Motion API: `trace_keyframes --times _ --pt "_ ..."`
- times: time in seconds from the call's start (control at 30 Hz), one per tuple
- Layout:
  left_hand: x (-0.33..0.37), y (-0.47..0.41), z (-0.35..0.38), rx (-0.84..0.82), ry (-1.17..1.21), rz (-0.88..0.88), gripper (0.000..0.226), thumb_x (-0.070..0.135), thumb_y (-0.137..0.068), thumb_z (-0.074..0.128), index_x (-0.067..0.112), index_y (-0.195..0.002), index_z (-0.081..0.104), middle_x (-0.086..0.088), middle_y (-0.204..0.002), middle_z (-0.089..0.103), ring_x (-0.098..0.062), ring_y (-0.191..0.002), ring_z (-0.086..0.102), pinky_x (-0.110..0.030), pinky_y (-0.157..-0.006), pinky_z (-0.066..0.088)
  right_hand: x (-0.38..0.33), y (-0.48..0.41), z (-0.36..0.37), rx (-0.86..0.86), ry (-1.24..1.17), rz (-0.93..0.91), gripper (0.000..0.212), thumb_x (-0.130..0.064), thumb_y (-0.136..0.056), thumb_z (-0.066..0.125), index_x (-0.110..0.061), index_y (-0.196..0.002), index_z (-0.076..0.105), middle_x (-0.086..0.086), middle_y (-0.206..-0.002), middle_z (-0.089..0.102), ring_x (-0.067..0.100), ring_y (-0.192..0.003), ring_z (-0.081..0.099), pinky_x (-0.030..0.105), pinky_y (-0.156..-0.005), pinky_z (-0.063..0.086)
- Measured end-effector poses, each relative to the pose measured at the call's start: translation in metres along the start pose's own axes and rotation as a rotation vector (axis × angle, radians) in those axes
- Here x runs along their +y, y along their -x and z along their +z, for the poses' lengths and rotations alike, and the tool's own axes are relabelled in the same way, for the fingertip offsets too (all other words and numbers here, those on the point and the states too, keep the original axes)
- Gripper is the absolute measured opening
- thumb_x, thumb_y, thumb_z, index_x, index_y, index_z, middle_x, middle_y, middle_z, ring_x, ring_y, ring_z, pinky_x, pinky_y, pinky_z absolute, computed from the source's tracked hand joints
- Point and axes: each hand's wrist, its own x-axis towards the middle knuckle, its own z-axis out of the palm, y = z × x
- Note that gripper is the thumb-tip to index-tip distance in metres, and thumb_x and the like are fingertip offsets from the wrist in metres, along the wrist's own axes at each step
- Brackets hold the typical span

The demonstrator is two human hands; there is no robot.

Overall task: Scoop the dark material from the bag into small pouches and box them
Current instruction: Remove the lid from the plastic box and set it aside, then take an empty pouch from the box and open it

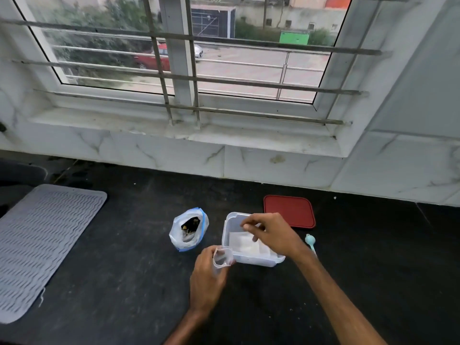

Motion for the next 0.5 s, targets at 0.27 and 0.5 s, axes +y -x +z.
trace_keyframes --times 0.27,0.5 --pt "-0.013 0.020 0.032 0.005 -0.039 -0.122 0.048 0.044 -0.077 0.079 0.039 -0.114 0.049 0.022 -0.115 0.052 -0.004 -0.108 0.056 -0.015 -0.079 0.045 0.116 0.015 -0.028 0.487 0.010 0.376 0.009 -0.020 -0.091 0.067 -0.022 -0.097 0.073 -0.006 -0.092 0.074 0.011 -0.078 0.070 0.037 -0.072 0.060" --pt "-0.004 0.022 0.047 0.007 -0.081 -0.224 0.075 0.049 -0.065 0.086 0.029 -0.124 0.045 0.012 -0.122 0.053 -0.007 -0.111 0.054 -0.021 -0.085 0.045 0.186 0.035 -0.029 0.406 0.236 0.695 0.033 -0.033 -0.089 0.068 -0.009 -0.111 0.063 0.013 -0.111 0.067 0.031 -0.101 0.064 0.038 -0.082 0.050"
